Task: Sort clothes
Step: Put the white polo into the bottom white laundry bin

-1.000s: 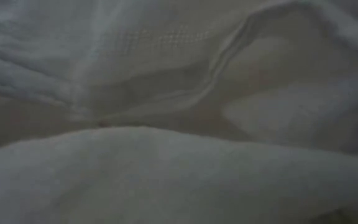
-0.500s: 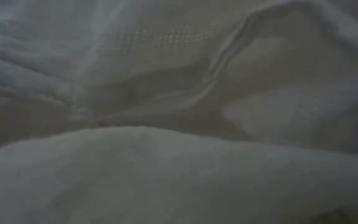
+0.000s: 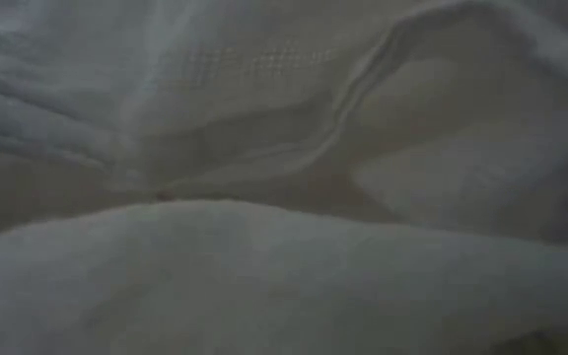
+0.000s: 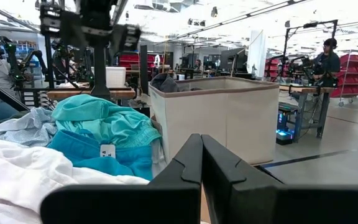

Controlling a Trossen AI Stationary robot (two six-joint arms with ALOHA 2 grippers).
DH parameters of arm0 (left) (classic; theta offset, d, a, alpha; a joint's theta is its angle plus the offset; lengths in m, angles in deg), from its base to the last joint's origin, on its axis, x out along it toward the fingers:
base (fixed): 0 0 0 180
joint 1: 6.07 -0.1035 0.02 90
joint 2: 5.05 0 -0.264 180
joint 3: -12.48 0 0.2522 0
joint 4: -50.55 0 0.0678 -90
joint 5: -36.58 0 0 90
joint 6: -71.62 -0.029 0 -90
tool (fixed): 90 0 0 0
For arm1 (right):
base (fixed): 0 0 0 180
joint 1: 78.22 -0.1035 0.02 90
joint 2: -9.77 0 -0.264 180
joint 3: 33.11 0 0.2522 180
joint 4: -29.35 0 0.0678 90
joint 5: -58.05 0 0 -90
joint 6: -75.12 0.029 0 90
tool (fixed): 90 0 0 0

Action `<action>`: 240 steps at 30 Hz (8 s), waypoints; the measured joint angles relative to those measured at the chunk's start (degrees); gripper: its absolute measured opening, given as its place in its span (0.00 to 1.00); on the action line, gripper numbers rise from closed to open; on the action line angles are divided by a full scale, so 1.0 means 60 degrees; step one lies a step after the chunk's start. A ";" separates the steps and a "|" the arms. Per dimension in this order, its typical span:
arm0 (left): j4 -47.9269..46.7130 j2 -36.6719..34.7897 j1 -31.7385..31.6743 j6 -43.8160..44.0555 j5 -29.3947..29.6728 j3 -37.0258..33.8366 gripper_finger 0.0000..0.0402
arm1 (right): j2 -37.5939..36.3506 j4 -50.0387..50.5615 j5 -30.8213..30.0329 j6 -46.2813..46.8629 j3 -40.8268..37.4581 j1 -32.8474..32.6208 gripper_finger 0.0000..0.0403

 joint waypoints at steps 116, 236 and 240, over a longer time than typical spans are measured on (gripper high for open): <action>0.3046 0.0805 0.1474 -0.2955 0.4084 -0.0481 0.00 | 0.0000 0.0492 0.0073 0.0007 -0.0004 0.0000 0.01; 0.1442 0.0506 0.5229 0.6282 0.4280 -0.3876 0.37 | 1.3876 0.1163 0.3286 -0.2233 0.9972 -0.0696 0.01; 0.3603 0.1197 0.5129 0.6061 0.3747 -0.4681 0.37 | 1.3943 0.1644 0.2752 -0.1835 0.9996 -0.0699 0.03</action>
